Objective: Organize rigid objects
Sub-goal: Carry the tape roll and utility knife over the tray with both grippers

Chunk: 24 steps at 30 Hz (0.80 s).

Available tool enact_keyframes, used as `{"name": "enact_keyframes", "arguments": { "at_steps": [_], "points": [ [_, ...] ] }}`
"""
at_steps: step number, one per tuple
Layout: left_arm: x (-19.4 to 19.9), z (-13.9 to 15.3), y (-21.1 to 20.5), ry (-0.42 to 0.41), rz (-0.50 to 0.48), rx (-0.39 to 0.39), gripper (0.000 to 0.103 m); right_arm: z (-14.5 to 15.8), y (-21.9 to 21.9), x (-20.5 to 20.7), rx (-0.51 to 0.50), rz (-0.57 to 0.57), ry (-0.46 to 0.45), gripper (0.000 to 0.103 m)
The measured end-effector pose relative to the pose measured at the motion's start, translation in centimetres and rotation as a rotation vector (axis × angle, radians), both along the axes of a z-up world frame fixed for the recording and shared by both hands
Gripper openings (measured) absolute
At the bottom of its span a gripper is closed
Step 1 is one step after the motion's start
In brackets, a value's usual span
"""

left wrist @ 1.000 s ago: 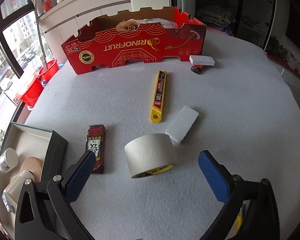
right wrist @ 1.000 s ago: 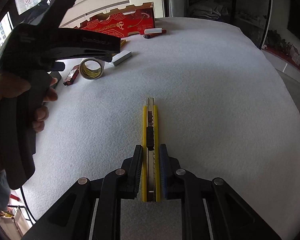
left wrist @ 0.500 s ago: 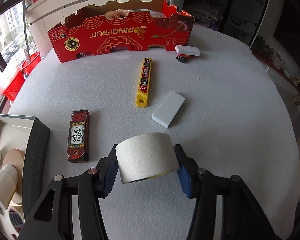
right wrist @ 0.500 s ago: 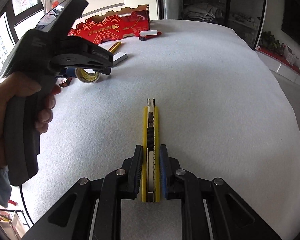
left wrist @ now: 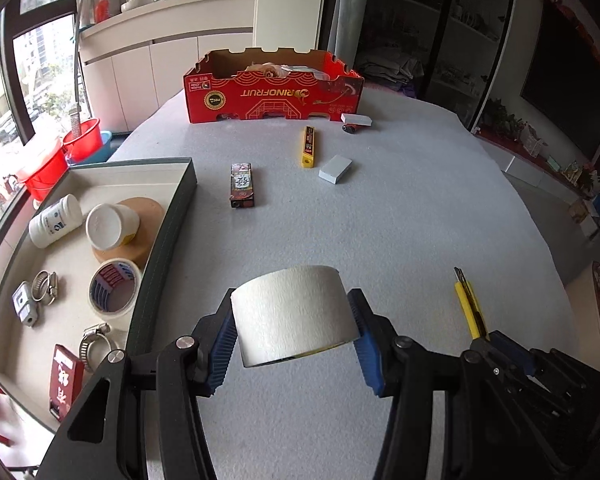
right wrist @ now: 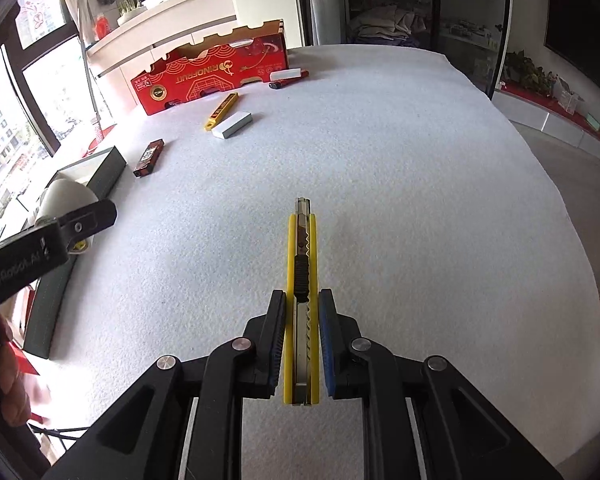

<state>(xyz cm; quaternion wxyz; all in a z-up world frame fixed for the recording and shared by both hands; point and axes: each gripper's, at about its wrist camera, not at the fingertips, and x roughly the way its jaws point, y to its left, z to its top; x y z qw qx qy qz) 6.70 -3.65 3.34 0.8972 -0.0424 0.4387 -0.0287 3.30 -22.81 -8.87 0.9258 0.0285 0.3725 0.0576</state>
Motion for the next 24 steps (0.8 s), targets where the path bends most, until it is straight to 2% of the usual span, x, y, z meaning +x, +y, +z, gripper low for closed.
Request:
{"name": "enact_keyframes", "arguments": {
  "at_steps": [6, 13, 17, 24],
  "points": [
    [-3.5, 0.4, 1.6, -0.020, 0.017, 0.031, 0.057, 0.9, 1.9, -1.3, -0.004, 0.030, -0.010, 0.017],
    [-5.4, 1.0, 4.6, -0.049, 0.064, -0.001, 0.057, 2.6, 5.3, -2.3, -0.028, 0.102, -0.035, 0.017],
    [-6.1, 1.7, 6.7, -0.083, 0.117, -0.003, 0.057, 3.6, 7.6, -2.4, -0.034, 0.157, -0.046, 0.017],
    [-6.8, 1.7, 12.0, -0.096, 0.246, 0.013, 0.057, 5.2, 12.9, -1.7, -0.057, 0.275, -0.075, 0.017]
  ]
}}
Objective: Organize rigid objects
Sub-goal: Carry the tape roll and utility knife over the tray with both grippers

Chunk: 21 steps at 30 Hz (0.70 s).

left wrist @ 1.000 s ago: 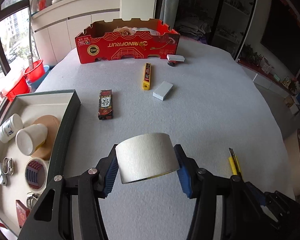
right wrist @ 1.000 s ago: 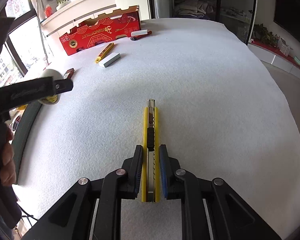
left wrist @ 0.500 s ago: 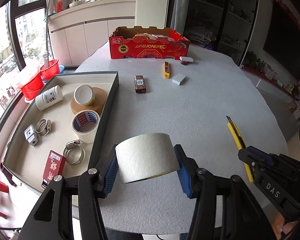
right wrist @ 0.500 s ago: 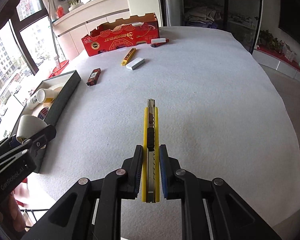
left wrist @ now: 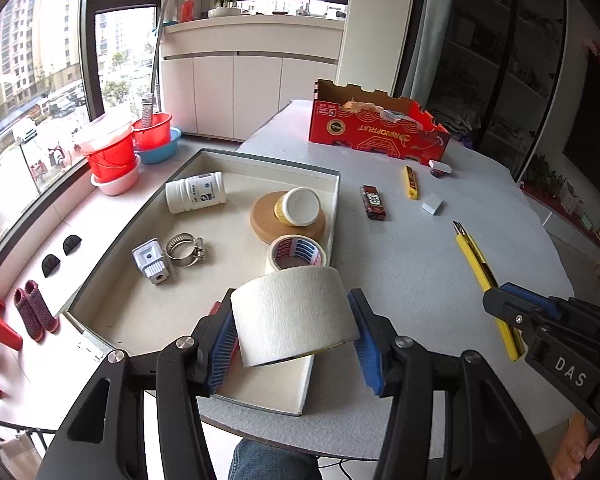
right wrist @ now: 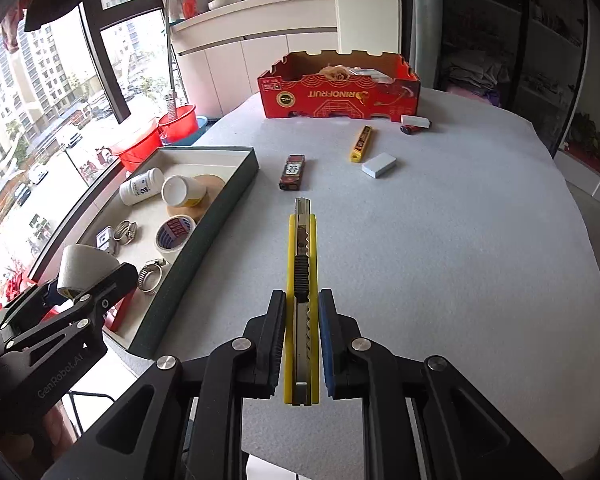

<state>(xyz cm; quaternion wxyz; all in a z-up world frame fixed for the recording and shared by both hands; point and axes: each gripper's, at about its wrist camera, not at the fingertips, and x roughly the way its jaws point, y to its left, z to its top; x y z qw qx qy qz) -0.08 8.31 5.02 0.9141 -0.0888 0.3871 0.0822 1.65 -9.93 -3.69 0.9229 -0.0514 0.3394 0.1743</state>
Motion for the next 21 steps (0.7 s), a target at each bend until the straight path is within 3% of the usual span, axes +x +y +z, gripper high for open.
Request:
{"name": "enact_keyframes", "arguments": {
  "at_steps": [11, 21],
  "points": [
    [-0.1, -2.2, 8.3, 0.061, 0.245, 0.063, 0.057, 1.5, 9.4, 1.1, -0.021, 0.208, -0.036, 0.017],
    [0.3, -3.5, 10.4, 0.098, 0.290, 0.071, 0.057, 0.7, 13.6, 2.1, -0.032, 0.281, -0.005, 0.017]
  ]
}}
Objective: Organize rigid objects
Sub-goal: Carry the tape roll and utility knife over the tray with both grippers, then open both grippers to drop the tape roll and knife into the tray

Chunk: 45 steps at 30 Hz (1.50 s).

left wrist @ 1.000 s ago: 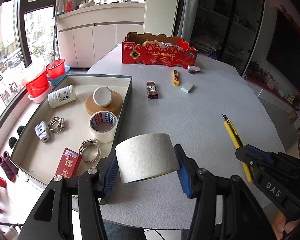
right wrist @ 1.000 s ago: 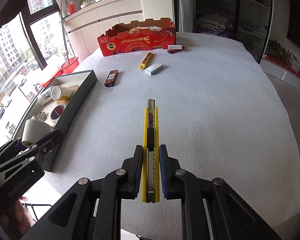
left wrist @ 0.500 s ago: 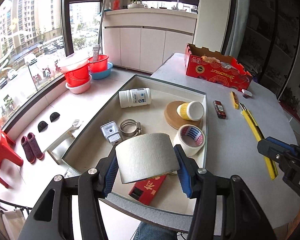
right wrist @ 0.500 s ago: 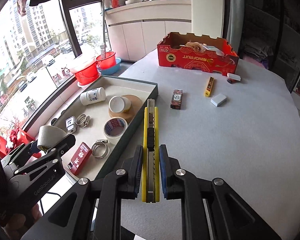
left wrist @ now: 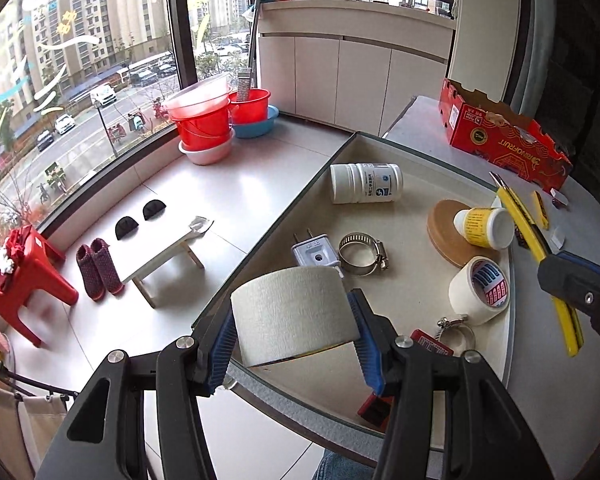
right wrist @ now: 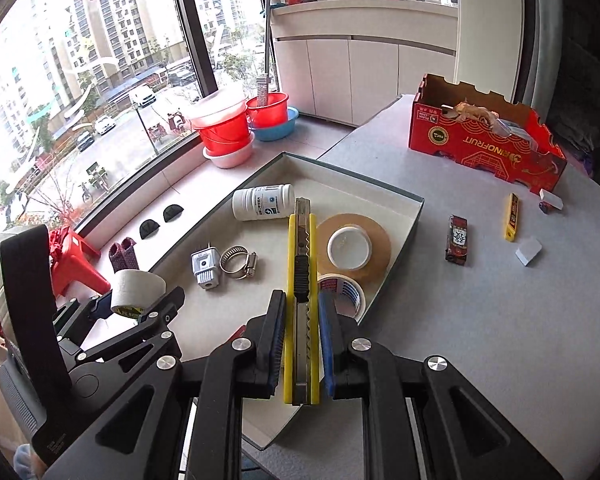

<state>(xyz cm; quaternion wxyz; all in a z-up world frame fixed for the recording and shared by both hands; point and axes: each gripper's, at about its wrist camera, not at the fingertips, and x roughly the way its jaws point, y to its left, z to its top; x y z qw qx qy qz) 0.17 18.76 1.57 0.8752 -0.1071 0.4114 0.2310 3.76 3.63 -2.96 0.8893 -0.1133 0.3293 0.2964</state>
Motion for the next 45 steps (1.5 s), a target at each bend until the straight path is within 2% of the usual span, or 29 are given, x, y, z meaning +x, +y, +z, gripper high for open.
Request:
{"name": "enact_keyframes", "arguments": {
  "at_steps": [45],
  "points": [
    [2.7, 0.0, -0.4, 0.007, -0.036, -0.004, 0.057, -1.4, 2.3, 2.4, -0.016, 0.008, 0.043, 0.017]
  ]
}}
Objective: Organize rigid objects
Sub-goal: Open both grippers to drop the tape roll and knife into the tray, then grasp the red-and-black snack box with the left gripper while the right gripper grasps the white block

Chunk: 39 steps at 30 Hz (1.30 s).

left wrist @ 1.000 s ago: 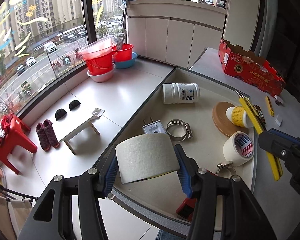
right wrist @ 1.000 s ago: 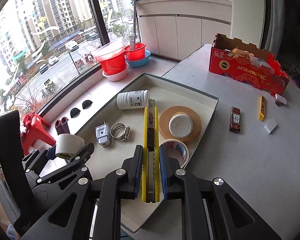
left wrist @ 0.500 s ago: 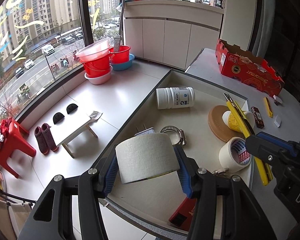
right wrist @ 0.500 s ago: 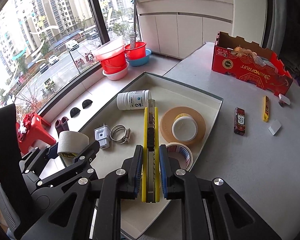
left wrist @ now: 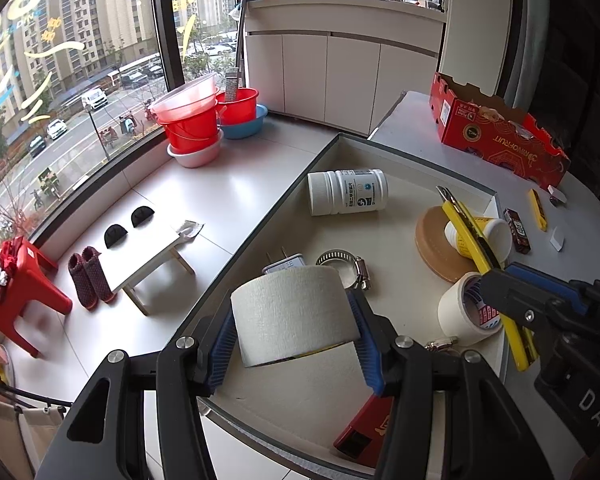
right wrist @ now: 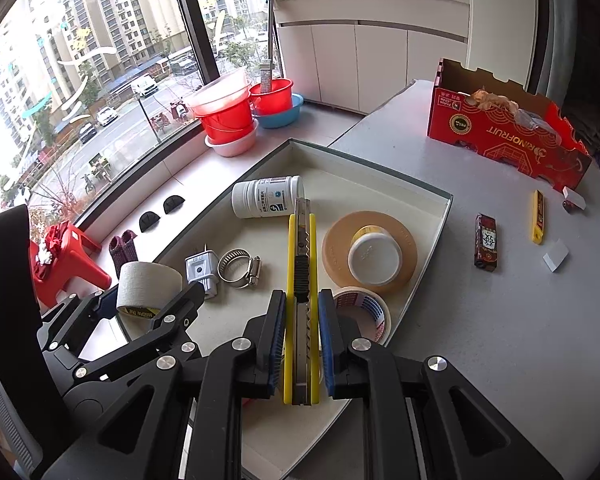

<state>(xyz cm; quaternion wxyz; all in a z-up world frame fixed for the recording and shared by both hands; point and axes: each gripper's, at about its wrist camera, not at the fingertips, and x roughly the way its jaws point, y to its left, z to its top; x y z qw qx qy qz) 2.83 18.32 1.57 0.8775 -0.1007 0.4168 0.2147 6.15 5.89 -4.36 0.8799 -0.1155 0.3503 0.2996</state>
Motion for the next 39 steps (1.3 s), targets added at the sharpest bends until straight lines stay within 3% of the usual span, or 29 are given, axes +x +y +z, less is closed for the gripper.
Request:
{"name": "enact_keyframes", "arguments": {
  "at_steps": [16, 22, 23, 25, 26, 29, 34, 39],
  "points": [
    [0.4, -1.4, 0.2, 0.018, -0.005, 0.000, 0.057, -0.7, 0.2, 1.2, -0.009, -0.004, 0.025, 0.017],
    [0.4, -2.7, 0.6, 0.036, -0.012, -0.044, 0.058, -2.0, 0.2, 2.1, -0.009, 0.001, 0.078, 0.017],
    [0.5, -2.8, 0.6, 0.038, -0.018, -0.051, 0.060, -2.2, 0.1, 2.2, -0.012, 0.000, 0.083, 0.017],
    [0.4, -2.8, 0.5, 0.038, -0.022, -0.058, 0.084, -2.4, -0.1, 2.2, -0.016, -0.005, 0.089, 0.018],
    [0.4, -2.7, 0.5, 0.040, -0.019, -0.056, 0.088, -2.3, -0.3, 2.2, -0.012, -0.011, 0.089, 0.026],
    [0.2, -2.4, 0.3, 0.031, -0.022, -0.066, 0.102, -0.9, -1.8, 1.3, 0.052, -0.032, 0.044, 0.099],
    [0.4, -1.6, -0.5, 0.016, -0.047, -0.063, 0.103, 1.5, -5.2, -0.7, 0.102, -0.062, -0.074, 0.100],
    [0.5, -0.4, -2.3, -0.002, -0.100, -0.100, 0.103, 0.0, -10.9, 0.2, 0.125, -0.204, -0.005, 0.100]
  ]
}}
